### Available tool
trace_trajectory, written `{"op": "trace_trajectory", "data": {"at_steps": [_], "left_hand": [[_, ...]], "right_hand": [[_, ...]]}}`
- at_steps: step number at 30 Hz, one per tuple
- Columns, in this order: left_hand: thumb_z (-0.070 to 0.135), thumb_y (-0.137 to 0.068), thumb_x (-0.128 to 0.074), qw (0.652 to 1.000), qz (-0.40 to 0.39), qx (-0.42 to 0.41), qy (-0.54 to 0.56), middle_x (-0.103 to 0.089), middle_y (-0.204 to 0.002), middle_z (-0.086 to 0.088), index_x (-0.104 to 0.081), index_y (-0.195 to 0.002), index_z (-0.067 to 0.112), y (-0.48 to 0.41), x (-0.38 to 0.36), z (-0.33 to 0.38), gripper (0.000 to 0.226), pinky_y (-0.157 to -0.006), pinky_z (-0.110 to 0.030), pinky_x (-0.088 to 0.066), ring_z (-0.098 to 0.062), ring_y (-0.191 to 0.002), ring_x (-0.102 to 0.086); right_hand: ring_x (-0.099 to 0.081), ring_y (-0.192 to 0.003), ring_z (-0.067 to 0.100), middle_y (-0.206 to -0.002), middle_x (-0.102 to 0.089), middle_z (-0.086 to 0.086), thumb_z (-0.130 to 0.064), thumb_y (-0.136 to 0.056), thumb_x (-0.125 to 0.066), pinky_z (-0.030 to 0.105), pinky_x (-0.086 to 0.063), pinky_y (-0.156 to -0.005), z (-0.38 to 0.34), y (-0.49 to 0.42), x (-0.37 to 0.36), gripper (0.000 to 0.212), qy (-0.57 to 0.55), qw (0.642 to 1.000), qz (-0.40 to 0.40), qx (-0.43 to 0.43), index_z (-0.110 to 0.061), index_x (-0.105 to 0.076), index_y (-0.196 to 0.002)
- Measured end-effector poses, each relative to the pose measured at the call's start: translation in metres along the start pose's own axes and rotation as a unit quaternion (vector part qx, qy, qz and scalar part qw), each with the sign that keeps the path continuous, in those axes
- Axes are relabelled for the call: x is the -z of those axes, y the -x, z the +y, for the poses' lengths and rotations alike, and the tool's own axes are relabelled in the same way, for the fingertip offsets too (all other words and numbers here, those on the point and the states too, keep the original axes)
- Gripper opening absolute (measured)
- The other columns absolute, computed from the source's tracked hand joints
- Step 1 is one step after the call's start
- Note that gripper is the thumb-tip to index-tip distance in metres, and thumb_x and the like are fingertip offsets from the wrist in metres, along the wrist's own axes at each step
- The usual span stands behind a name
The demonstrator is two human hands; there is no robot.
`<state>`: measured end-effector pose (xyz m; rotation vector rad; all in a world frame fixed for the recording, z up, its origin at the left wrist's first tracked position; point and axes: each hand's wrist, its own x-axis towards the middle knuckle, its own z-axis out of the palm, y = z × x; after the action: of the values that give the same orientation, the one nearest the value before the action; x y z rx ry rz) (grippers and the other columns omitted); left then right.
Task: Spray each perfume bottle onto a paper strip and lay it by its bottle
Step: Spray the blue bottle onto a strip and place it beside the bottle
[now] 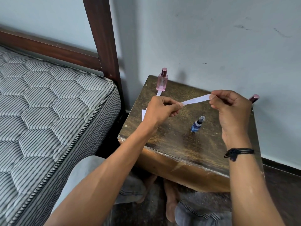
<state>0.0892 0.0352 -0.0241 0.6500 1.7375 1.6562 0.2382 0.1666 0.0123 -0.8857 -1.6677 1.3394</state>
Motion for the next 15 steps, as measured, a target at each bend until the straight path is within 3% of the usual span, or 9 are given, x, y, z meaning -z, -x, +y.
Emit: {"op": "trace_trajectory", "data": {"at_steps": [4, 8, 12, 15], "left_hand": [[0.015, -0.085, -0.079, 1.000, -0.012, 0.005, 0.012, -0.074, -0.077, -0.012, -0.077, -0.087, 0.001, 0.000, -0.001, 0.000, 0.014, -0.065, -0.021, -0.053, -0.013, -0.067, -0.064], [0.007, -0.087, -0.075, 0.999, -0.038, 0.007, 0.011, -0.072, -0.075, -0.009, -0.076, -0.093, -0.003, 0.001, -0.005, -0.001, 0.012, -0.067, -0.022, -0.056, -0.014, -0.067, -0.063], [0.007, -0.086, -0.076, 0.999, -0.048, 0.003, 0.007, -0.073, -0.074, -0.007, -0.076, -0.093, -0.002, 0.002, -0.006, 0.001, 0.011, -0.067, -0.021, -0.056, -0.013, -0.066, -0.063], [0.005, -0.087, -0.074, 0.999, -0.040, -0.002, 0.007, -0.072, -0.074, -0.008, -0.076, -0.091, -0.003, 0.002, -0.006, 0.001, 0.009, -0.065, -0.021, -0.055, -0.013, -0.065, -0.063]], "right_hand": [[-0.069, -0.078, 0.011, -0.080, -0.077, -0.008, -0.004, -0.088, -0.079, 0.023, -0.058, -0.079, 0.000, -0.002, 0.001, 0.023, 0.005, 1.000, -0.008, 0.011, -0.028, -0.078, -0.086], [-0.071, -0.083, 0.013, -0.087, -0.079, -0.003, -0.001, -0.087, -0.079, 0.025, -0.059, -0.082, -0.003, -0.001, 0.005, 0.026, 0.036, 0.993, -0.107, 0.022, -0.027, -0.079, -0.087], [-0.068, -0.084, 0.016, -0.086, -0.076, -0.002, -0.002, -0.089, -0.078, 0.034, -0.059, -0.089, -0.002, -0.007, 0.012, 0.026, 0.026, 0.999, -0.018, 0.032, -0.027, -0.076, -0.087], [-0.070, -0.083, 0.010, -0.084, -0.077, -0.009, -0.002, -0.089, -0.078, 0.026, -0.059, -0.086, -0.002, -0.003, 0.006, 0.029, 0.044, 0.996, -0.059, 0.043, -0.030, -0.076, -0.086]]}}
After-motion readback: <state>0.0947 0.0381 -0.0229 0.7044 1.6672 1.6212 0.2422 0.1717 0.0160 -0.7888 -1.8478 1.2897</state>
